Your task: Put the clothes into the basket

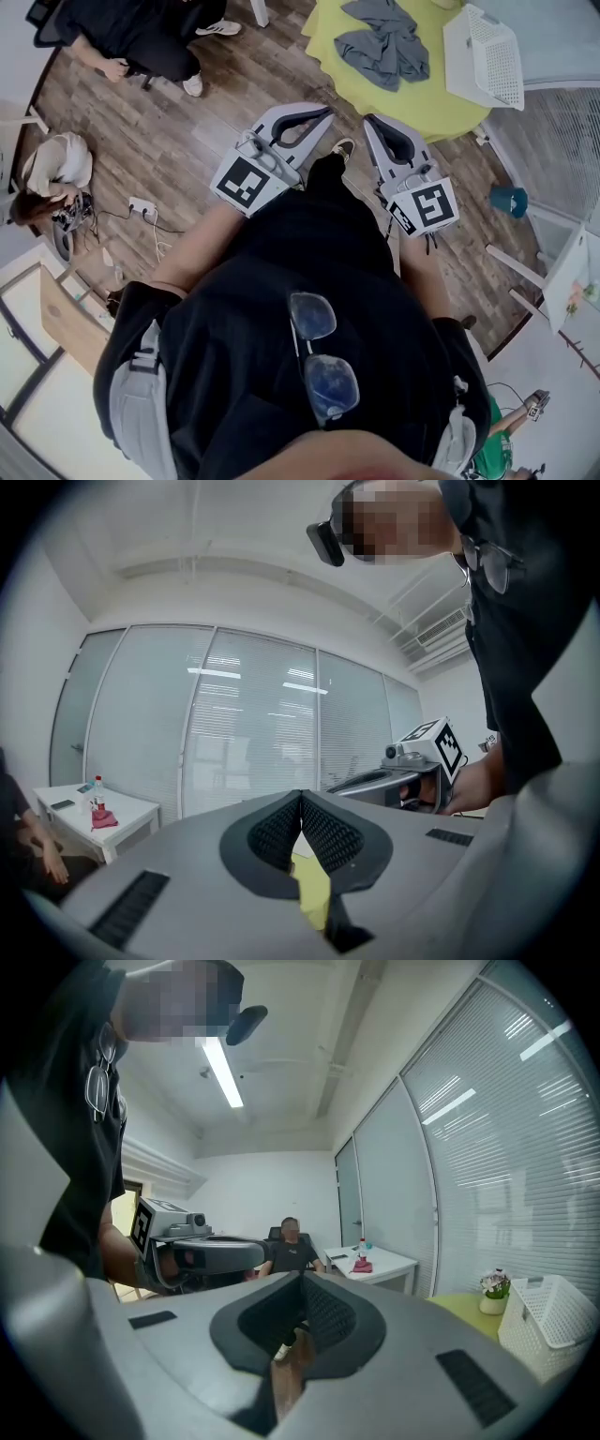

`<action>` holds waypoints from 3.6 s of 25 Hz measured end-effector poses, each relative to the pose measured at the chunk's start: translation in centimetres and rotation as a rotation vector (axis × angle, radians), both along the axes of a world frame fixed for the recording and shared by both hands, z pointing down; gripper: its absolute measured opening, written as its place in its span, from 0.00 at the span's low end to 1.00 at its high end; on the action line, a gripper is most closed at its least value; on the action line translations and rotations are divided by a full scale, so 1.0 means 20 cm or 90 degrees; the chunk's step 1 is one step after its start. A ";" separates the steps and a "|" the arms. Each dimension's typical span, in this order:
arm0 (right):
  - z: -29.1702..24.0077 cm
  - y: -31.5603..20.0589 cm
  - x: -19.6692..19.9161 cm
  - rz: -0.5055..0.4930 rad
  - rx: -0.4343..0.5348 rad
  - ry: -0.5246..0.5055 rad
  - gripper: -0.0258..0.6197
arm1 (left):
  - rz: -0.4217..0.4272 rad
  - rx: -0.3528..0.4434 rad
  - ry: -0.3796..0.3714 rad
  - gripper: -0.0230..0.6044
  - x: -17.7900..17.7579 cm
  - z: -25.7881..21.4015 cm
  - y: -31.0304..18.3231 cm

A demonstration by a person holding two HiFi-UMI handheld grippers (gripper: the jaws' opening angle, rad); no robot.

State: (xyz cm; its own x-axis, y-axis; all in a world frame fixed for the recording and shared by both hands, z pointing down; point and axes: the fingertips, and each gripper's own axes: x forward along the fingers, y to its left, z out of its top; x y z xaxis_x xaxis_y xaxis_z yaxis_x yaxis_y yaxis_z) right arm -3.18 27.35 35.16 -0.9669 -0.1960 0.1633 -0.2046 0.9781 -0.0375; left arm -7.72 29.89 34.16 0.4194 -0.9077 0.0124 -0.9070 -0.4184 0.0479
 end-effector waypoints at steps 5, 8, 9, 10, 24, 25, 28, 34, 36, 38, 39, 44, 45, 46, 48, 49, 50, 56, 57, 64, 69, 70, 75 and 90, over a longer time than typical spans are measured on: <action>-0.01 -0.17 -0.06 -0.013 0.001 -0.012 0.08 | -0.015 -0.006 -0.018 0.05 -0.05 -0.01 -0.14; 0.01 -0.30 -0.09 -0.019 -0.004 -0.014 0.08 | -0.019 -0.012 -0.020 0.05 -0.07 0.00 -0.28; 0.01 -0.34 -0.10 -0.020 -0.005 -0.014 0.08 | -0.019 -0.012 -0.021 0.05 -0.07 0.00 -0.33; 0.01 -0.39 -0.10 -0.021 -0.006 -0.014 0.08 | -0.019 -0.012 -0.023 0.05 -0.07 -0.01 -0.37; 0.03 -0.98 0.01 -0.002 -0.026 -0.016 0.08 | -0.003 -0.041 -0.043 0.05 0.01 0.01 -0.98; 0.03 -1.02 0.02 -0.003 -0.024 -0.017 0.08 | -0.003 -0.044 -0.045 0.05 0.02 0.01 -1.02; 0.02 -1.13 0.06 -0.006 -0.018 -0.019 0.08 | -0.004 -0.046 -0.051 0.05 0.05 0.01 -1.14; 0.04 -1.29 0.12 -0.011 -0.014 -0.017 0.08 | -0.015 -0.053 -0.064 0.05 0.10 0.03 -1.31; 0.05 -1.33 0.14 -0.006 -0.019 -0.018 0.08 | -0.011 -0.053 -0.069 0.05 0.12 0.05 -1.36; 0.07 -1.37 0.16 0.002 -0.022 -0.017 0.08 | -0.002 -0.053 -0.075 0.05 0.14 0.06 -1.39; 0.07 -1.39 0.17 0.006 -0.021 -0.015 0.08 | 0.003 -0.053 -0.075 0.05 0.15 0.07 -1.41; 0.11 -1.47 0.18 0.029 -0.022 -0.004 0.08 | 0.029 -0.050 -0.070 0.05 0.16 0.08 -1.51; 0.12 -1.49 0.19 0.037 -0.022 0.000 0.08 | 0.037 -0.048 -0.071 0.05 0.15 0.09 -1.54; 0.14 -1.52 0.19 0.048 -0.024 0.006 0.08 | 0.047 -0.045 -0.070 0.05 0.15 0.10 -1.56; 0.17 -1.56 0.20 0.073 -0.029 0.015 0.08 | 0.070 -0.041 -0.068 0.05 0.15 0.12 -1.61; 0.19 -1.58 0.19 0.085 -0.032 0.020 0.08 | 0.081 -0.041 -0.067 0.05 0.15 0.13 -1.63; 0.20 -1.61 0.19 0.098 -0.034 0.024 0.08 | 0.091 -0.042 -0.067 0.05 0.14 0.15 -1.66; 0.30 -1.77 0.10 0.163 -0.056 0.048 0.08 | 0.155 -0.054 -0.080 0.05 0.09 0.28 -1.82; 0.32 -1.79 0.08 0.171 -0.060 0.056 0.08 | 0.169 -0.062 -0.077 0.05 0.09 0.30 -1.84; 0.56 -1.93 -0.05 0.213 -0.090 0.139 0.09 | 0.232 -0.086 -0.080 0.05 0.01 0.49 -2.03; 0.74 -2.05 -0.09 0.253 -0.143 0.174 0.09 | 0.292 -0.081 -0.109 0.05 0.01 0.61 -2.11; 0.78 -2.06 -0.10 0.258 -0.150 0.183 0.09 | 0.301 -0.089 -0.102 0.05 0.00 0.64 -2.13; 0.97 -2.13 -0.17 0.276 -0.186 0.230 0.11 | 0.331 -0.117 -0.089 0.05 -0.05 0.78 -2.23; 1.68 -2.23 -0.19 0.285 -0.349 0.435 0.52 | 0.397 -0.131 -0.153 0.05 -0.10 1.08 -2.45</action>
